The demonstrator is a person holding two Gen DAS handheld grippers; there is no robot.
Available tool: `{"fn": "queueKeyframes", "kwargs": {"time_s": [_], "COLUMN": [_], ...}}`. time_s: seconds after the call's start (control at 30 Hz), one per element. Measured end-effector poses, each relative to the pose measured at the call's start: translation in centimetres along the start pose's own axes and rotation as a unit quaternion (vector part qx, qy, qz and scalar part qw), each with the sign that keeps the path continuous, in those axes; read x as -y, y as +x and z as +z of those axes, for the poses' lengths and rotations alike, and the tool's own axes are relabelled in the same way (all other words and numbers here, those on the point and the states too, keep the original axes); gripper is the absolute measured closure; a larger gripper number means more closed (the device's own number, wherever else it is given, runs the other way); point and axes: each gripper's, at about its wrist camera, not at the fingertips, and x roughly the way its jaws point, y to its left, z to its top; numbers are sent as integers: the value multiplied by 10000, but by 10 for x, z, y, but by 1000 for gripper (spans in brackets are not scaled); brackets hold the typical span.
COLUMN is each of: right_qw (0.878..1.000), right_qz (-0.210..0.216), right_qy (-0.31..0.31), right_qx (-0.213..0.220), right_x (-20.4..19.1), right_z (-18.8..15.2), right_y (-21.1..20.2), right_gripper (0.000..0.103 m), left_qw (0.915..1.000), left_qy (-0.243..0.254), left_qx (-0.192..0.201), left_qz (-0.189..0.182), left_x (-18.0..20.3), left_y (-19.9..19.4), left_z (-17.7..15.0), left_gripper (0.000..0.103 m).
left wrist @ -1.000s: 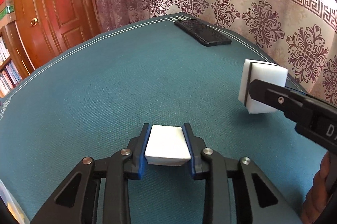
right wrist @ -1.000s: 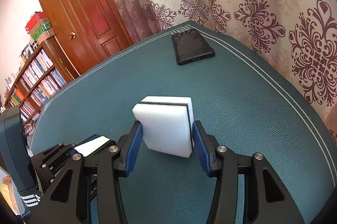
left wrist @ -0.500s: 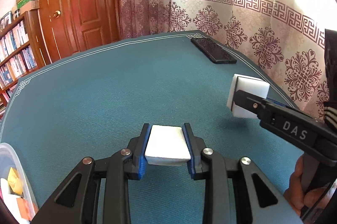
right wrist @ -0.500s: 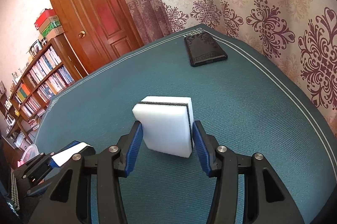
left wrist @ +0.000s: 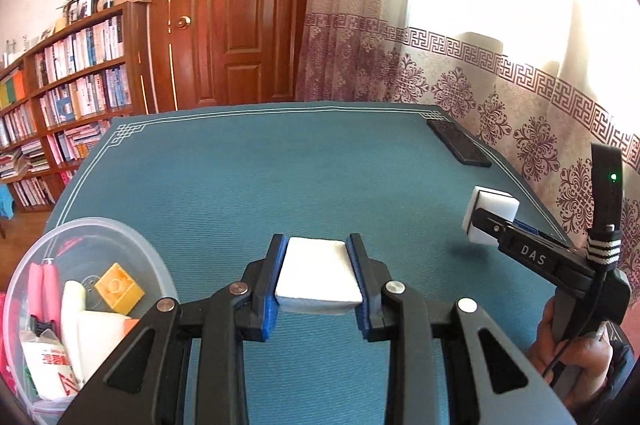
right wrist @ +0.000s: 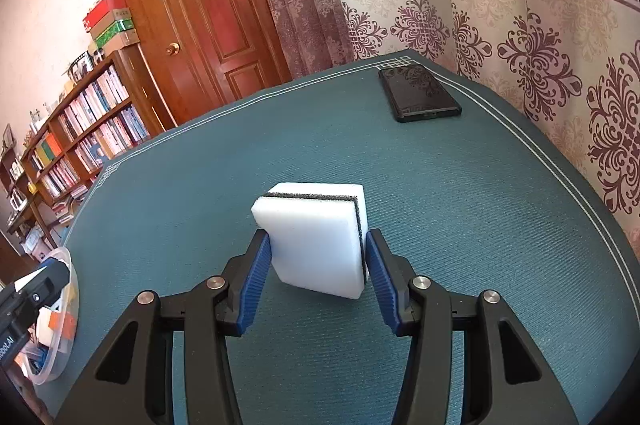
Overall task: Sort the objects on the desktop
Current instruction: 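Carry the white cube and white sponge over the clear bowl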
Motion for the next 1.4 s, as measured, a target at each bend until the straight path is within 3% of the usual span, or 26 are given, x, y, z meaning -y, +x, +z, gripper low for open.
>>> {"fn": "queueKeyframes", "kwargs": {"time_s": [0.33, 0.77, 1.4], "right_qw": [9997, 9957, 9710], "right_qz": [108, 736, 1722], "right_qy": [-232, -525, -1614], "right_qx": [8, -221, -393], "right_x": [-30, -105, -265], "right_z": [-13, -30, -49], "right_y": [-9, -22, -23], "right_gripper": [51, 51, 51], "left_qw": [9976, 9893, 9840], "left_qy": [-419, -997, -1436], "left_qx": [274, 459, 409], "left_qz": [471, 957, 973], "left_x": [-62, -145, -204], "left_y": [-41, -74, -76], "left_z": [-6, -21, -40], "left_gripper": [69, 69, 69]}}
